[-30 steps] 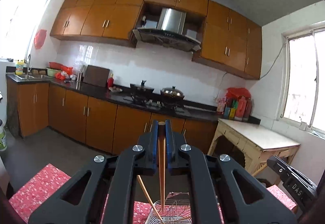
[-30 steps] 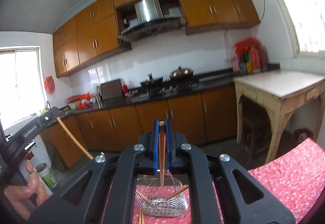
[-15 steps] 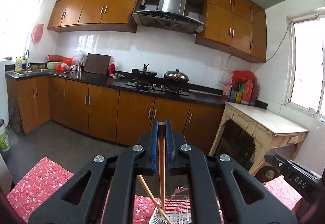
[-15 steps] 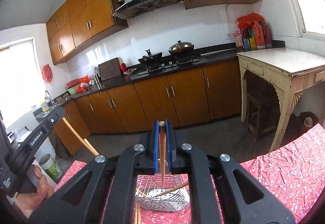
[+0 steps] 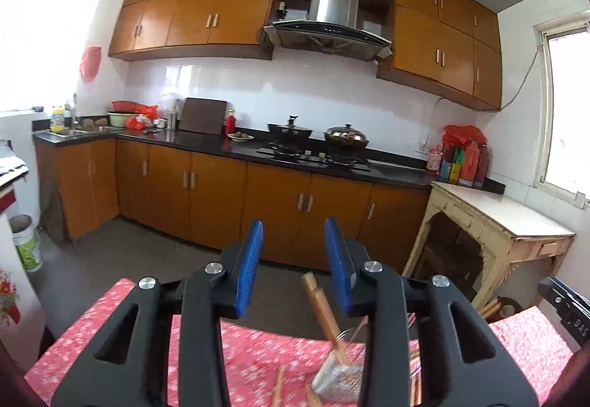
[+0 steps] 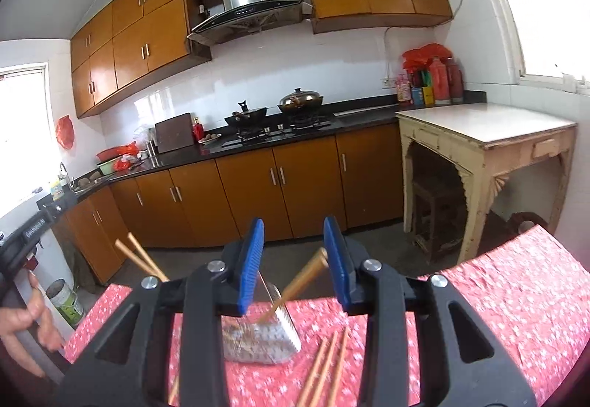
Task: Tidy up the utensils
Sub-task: 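Move both open tools back down to the loose chopsticks on the cloth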
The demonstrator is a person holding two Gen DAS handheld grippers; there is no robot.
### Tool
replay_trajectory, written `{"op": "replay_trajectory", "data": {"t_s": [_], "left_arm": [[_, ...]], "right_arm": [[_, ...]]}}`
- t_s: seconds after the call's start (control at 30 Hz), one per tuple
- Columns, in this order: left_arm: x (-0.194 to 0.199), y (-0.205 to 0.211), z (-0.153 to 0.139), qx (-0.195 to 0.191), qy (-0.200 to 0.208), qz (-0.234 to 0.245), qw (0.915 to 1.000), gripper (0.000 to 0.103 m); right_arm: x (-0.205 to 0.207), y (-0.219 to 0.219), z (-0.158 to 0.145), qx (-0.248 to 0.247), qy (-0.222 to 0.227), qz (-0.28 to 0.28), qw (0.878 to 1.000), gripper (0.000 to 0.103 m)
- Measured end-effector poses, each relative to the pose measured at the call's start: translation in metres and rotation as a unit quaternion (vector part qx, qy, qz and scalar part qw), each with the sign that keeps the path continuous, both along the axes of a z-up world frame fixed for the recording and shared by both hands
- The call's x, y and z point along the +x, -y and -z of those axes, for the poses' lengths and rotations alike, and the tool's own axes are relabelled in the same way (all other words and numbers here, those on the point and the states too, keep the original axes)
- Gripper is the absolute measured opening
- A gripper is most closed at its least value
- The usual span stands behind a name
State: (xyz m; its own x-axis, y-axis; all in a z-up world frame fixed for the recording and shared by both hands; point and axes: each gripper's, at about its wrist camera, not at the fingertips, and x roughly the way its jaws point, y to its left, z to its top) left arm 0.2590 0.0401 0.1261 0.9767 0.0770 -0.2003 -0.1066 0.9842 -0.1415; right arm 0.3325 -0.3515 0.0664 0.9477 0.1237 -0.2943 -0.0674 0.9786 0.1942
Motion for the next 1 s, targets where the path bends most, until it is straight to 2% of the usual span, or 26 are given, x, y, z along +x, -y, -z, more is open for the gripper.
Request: {"op": "replay_trajectory", "data": {"t_s": [0.1, 0.2, 0.4, 0.47, 0.53, 0.63, 0.83, 1.0], "left_arm": [[-0.017, -0.01, 0.01, 0.002, -0.014, -0.009, 0.9999, 0.045], [-0.038, -0.023, 0.032, 0.007, -0.039, -0.017, 0.9991, 0.051], [-0.068, -0.035, 0.103, 0.024, -0.113, -0.018, 0.9931, 0.055], [-0.075, -0.032, 0.122, 0.034, -0.133, -0.013, 0.9905, 0.056], [-0.084, -0.029, 0.14, 0.042, -0.146, -0.007, 0.9884, 0.061], [-0.094, -0.024, 0.16, 0.051, -0.166, 0.012, 0.9847, 0.063], [-0.107, -0.011, 0.186, 0.053, -0.189, 0.043, 0.9795, 0.066], [-0.105, -0.003, 0.2, 0.054, -0.212, 0.052, 0.9744, 0.066]], "right_arm": [[-0.018, 0.008, 0.021, -0.002, -0.021, 0.009, 1.0, 0.035], [-0.032, 0.013, 0.054, -0.003, -0.059, 0.015, 0.998, 0.035], [-0.055, 0.008, 0.144, -0.006, -0.157, 0.009, 0.988, 0.035], [-0.059, 0.002, 0.166, -0.002, -0.181, 0.001, 0.983, 0.033], [-0.065, -0.008, 0.188, -0.004, -0.206, -0.01, 0.978, 0.03], [-0.071, -0.017, 0.207, -0.003, -0.23, -0.022, 0.973, 0.029], [-0.075, -0.035, 0.224, -0.025, -0.254, -0.028, 0.966, 0.029], [-0.069, -0.045, 0.228, -0.052, -0.261, -0.018, 0.964, 0.021]]}}
